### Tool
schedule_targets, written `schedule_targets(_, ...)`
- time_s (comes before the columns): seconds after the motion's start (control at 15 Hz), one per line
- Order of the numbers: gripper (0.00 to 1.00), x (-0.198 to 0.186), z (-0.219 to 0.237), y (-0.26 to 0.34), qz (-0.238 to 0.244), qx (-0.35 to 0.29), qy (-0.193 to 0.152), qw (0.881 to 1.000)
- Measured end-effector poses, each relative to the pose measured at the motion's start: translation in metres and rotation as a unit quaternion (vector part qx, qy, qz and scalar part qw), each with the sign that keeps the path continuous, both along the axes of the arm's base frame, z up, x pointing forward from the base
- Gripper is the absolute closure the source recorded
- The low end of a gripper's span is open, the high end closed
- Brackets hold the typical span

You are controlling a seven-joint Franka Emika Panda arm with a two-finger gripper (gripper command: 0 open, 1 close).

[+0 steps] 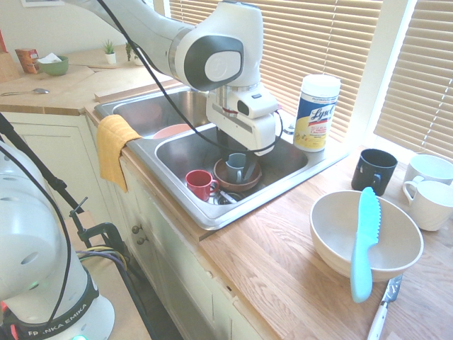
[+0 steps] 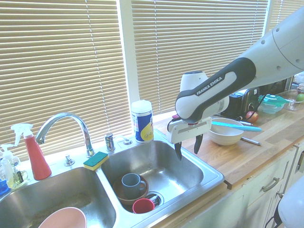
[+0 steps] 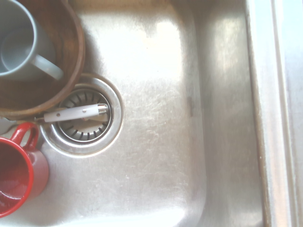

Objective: Put the knife into the sink

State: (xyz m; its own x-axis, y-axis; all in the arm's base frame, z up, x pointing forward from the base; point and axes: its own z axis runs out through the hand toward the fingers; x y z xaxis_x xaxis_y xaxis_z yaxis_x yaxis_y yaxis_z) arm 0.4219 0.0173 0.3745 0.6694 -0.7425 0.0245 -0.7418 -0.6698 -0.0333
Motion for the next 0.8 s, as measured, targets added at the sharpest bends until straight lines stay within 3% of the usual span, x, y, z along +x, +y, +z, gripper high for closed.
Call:
schedule_targets(0.33, 0.0, 0.004, 0.015, 0.0, 0.012, -0.007, -0.007, 1.0)
schedule_targets(0.6, 0.0, -0.002, 0.071, -0.042, 0.084, -0.01, 0.005, 0.996)
schedule_targets(0.8, 0.0, -0.018, 0.089, -0.101, 0.151, -0.004, 0.036, 0.988)
